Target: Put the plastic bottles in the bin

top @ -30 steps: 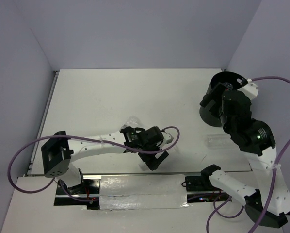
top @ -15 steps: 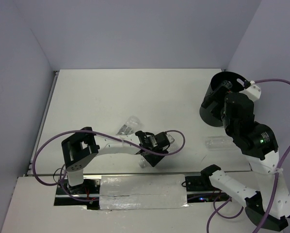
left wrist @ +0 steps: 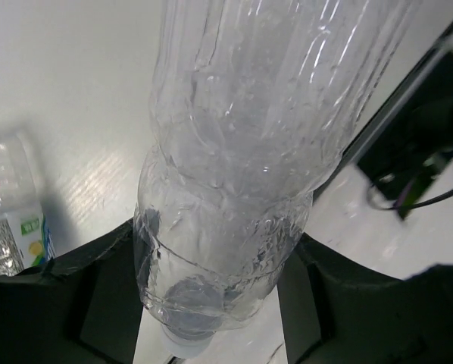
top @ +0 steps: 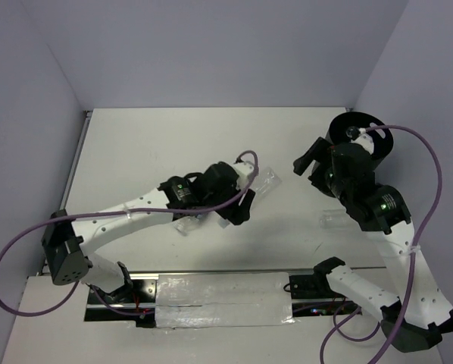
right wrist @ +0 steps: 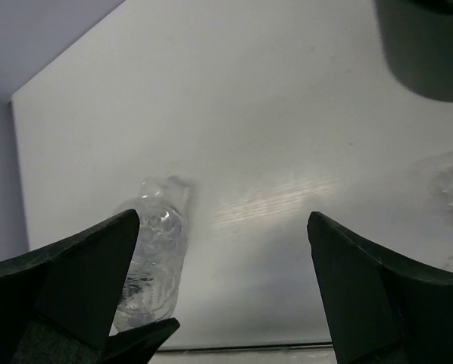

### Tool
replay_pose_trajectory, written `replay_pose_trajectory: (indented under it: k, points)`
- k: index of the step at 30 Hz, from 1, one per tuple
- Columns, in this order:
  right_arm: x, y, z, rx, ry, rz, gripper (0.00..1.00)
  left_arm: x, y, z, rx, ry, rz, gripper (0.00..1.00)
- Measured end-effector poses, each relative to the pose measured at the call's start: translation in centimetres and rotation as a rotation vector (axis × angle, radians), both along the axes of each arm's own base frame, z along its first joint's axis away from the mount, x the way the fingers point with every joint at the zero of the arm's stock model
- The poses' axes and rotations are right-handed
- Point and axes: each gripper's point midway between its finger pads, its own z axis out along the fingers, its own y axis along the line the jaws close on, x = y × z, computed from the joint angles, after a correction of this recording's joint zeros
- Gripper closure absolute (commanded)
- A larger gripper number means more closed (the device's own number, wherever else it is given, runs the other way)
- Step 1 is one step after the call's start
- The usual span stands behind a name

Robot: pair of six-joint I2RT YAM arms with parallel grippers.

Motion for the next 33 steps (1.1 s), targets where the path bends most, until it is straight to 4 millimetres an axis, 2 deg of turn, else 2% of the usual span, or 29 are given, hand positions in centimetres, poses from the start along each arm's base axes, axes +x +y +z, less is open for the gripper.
replay_pose_trajectory:
  k: [3, 5, 10, 15, 20, 23, 26, 27, 29, 30, 33]
  points:
    - [0.7, 2.5, 0.0, 0.086, -0.006, 0.086, 0.00, 0.7, -0.7, 3.4, -0.111, -0.009, 0.000, 0.46]
    - [1.0, 4.1, 0.2, 0.143, -0.014, 0.142, 0.00, 0.6, -1.4, 4.3, -0.145, -0.006, -0.020, 0.46]
    - [1.8, 7.1, 0.6, 0.246, -0.025, 0.248, 0.00, -0.2, -2.1, 3.8, -0.156, 0.039, -0.063, 0.46]
    - [1.9, 8.3, -0.3, 0.280, -0.003, 0.289, 0.00, -0.5, -2.5, 3.7, -0.170, 0.071, -0.068, 0.45]
    - [1.6, 8.7, -2.2, 0.288, 0.044, 0.299, 0.01, -0.3, -2.6, 3.9, -0.184, 0.070, -0.065, 0.44]
    - [1.3, 8.7, -3.3, 0.284, 0.067, 0.305, 0.10, -0.2, -2.5, 3.9, -0.183, 0.069, -0.061, 0.44]
    - [1.1, 8.8, -3.4, 0.294, 0.064, 0.310, 0.33, -0.3, -2.5, 3.8, -0.180, 0.075, -0.064, 0.42]
    - [1.1, 8.9, -3.1, 0.299, 0.055, 0.313, 0.46, -0.4, -2.6, 3.8, -0.181, 0.077, -0.070, 0.37]
    - [1.1, 8.8, -3.1, 0.290, 0.048, 0.315, 0.57, -0.4, -2.6, 4.0, -0.185, 0.073, -0.074, 0.21]
    - [1.1, 8.8, -3.0, 0.294, 0.045, 0.312, 0.64, -0.3, -2.7, 4.1, -0.186, 0.071, -0.074, 0.03]
    - [1.4, 8.3, -2.9, 0.263, 0.036, 0.295, 0.67, 0.1, -2.8, 4.7, -0.187, 0.063, -0.063, 0.01]
